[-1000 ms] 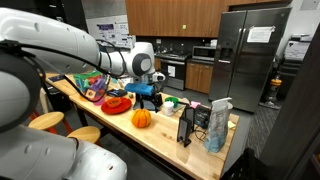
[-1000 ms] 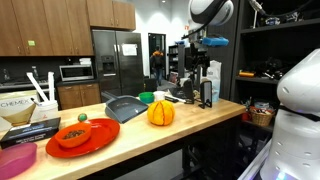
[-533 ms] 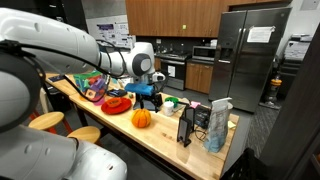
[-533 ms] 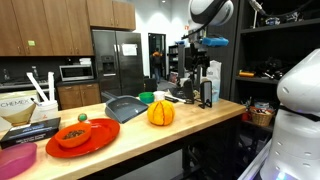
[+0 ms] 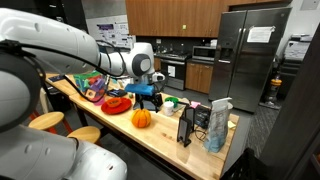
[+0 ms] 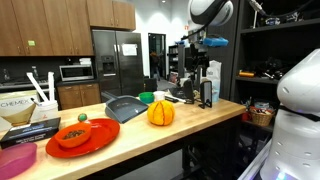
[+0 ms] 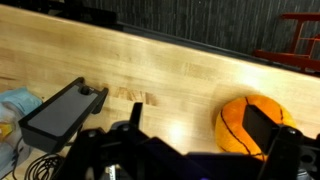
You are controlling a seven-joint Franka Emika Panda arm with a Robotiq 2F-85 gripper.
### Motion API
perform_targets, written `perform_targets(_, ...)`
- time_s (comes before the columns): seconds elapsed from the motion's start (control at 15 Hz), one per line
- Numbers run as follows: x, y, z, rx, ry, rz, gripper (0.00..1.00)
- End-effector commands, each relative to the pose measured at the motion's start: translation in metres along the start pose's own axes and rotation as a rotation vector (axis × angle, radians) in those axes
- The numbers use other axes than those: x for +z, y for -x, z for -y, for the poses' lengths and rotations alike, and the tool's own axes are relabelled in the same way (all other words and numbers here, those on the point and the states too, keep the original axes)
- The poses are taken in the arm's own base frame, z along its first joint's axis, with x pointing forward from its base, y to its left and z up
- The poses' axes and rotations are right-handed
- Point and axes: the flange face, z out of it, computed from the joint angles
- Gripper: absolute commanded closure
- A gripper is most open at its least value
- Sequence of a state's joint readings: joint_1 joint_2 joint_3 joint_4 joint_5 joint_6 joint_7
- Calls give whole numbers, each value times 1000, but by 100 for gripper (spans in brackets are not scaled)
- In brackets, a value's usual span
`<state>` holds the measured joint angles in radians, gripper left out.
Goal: Push the basketball onto the dust pan
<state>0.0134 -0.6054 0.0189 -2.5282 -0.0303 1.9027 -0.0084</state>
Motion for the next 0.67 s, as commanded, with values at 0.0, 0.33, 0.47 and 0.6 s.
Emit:
perform_targets(0.0,-1,0,-3,-95,-33,53,0)
perform_targets(0.33,4,3,-7,-255,-107,105,0)
perform_targets(0.47,6,2,-9,-318,-130,117,0)
perform_targets(0.6,7,2,-12,-369,-133,135,0)
